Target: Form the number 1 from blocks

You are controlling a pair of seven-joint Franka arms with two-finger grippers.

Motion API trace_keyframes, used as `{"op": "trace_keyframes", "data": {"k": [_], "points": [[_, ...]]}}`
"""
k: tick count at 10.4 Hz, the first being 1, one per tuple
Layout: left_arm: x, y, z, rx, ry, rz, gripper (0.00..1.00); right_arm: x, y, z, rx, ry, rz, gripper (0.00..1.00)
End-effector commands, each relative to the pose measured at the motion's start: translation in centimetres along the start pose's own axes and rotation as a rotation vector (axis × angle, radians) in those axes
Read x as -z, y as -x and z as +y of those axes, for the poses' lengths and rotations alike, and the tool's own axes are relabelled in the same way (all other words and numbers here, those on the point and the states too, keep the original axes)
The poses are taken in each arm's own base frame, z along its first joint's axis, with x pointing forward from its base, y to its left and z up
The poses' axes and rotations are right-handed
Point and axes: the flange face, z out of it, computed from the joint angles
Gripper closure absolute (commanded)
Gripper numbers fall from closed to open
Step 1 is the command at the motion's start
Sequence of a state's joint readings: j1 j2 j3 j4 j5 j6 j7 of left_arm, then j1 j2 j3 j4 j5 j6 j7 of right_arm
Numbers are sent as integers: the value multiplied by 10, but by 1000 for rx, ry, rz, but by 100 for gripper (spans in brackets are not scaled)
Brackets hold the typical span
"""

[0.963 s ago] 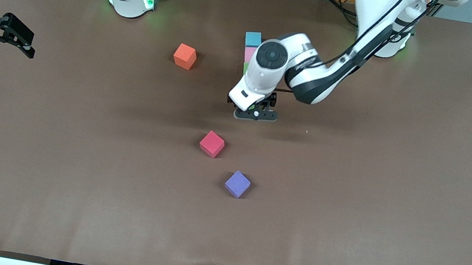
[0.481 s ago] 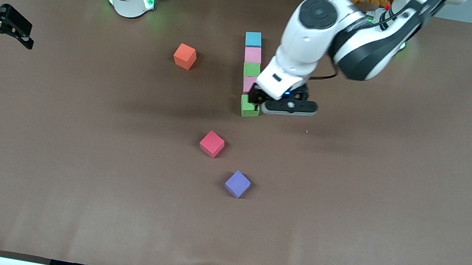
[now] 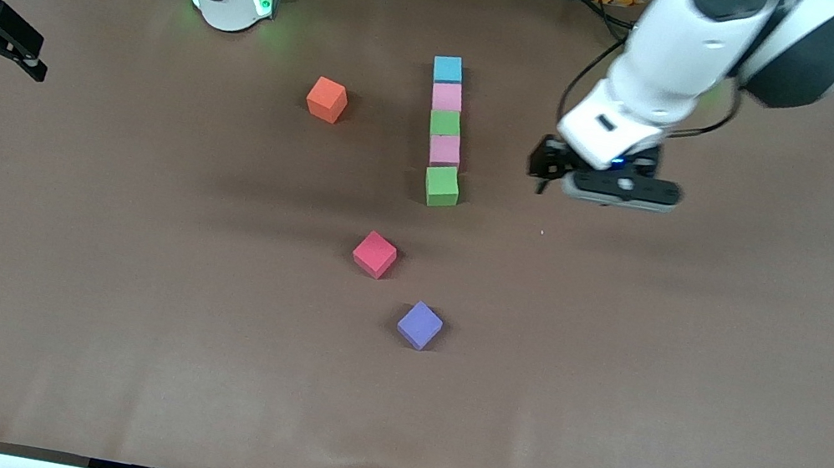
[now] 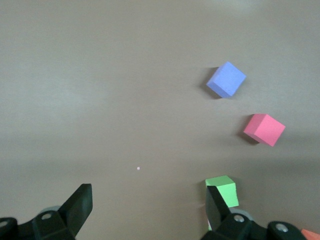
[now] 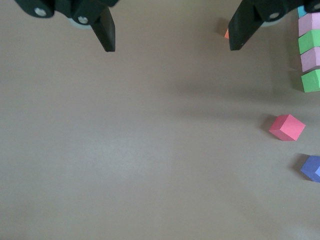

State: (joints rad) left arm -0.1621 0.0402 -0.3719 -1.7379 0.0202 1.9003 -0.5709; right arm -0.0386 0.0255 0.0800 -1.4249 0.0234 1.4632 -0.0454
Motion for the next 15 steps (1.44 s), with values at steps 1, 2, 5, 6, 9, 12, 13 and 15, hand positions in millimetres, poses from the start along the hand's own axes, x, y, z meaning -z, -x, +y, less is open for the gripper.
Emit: {"op": "trace_keyframes", "data": {"k": [1,2,5,6,9,12,13,15], "points": [[37,-1,-36,34,-9,-8,0,4,2,-1,-12,-18,5,0],[53,-7,-58,54,-29,-22,0,2,2,2,-13,-16,-1,0],[66,-27,-140,21,-63,-75,0,3,4,7,-19,-18,-4,0],[74,-33,-161,11,-61,-77,0,2,3,7,-19,-18,-7,0],[107,-36,-193,-2,-63,-97,0,5,5,4,-14,-16,-1,0],[109,-37,-204,0,-65,-103,0,5,5,4,-12,-16,2,0],[109,-37,-207,4,-66,-105,0,6,4,4,-11,-14,5,0],[107,-39,-210,10,-67,-109,0,5,4,6,-12,-8,3,0]]}}
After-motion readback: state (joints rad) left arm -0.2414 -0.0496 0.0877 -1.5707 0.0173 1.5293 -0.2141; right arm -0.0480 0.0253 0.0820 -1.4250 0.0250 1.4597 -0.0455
